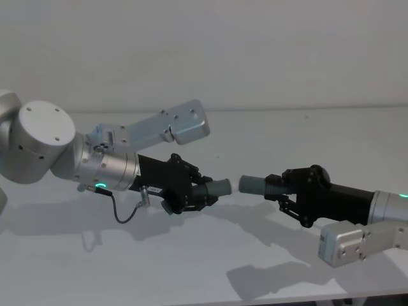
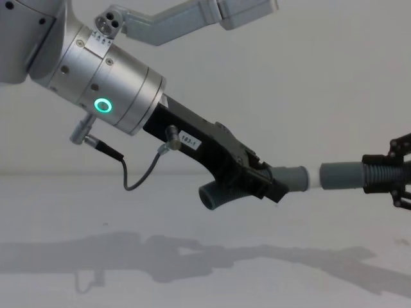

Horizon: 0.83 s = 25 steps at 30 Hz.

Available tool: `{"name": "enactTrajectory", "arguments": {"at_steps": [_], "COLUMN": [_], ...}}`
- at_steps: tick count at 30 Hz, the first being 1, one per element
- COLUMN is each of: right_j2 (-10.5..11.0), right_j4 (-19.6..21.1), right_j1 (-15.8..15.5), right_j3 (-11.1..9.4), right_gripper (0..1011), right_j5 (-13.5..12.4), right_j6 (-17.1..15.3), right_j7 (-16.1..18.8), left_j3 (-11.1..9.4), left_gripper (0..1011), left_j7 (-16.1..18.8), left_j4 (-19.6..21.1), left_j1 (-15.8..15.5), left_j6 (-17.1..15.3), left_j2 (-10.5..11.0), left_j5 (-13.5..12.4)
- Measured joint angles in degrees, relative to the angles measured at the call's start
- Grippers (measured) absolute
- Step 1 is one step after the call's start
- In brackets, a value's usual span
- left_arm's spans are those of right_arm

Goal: Use both hands to pick up one end of the pipe from the table, align the ends, and insert them.

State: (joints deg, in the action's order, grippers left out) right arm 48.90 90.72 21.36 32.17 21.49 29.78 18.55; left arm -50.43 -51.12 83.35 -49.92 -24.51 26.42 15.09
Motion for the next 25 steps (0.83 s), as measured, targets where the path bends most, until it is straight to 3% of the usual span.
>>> {"name": "enactTrajectory", "arguments": {"at_steps": [25], "right_j2": [-0.7], "right_j4": [0.3], "right_j1": [0.9], "right_j3": [0.0], "right_gripper": [252], "right_j5": [-1.2], "right_j6": [1.6], "right_j7": [2.1], "left_j3": [-0.7], "left_gripper": [335], "left_j7": [-0.2], "left_j4": [-0.1], "left_j1": [-0.5], "left_j6": [0.0], "left_j2": [-0.1], "left_j5": [0.9]}}
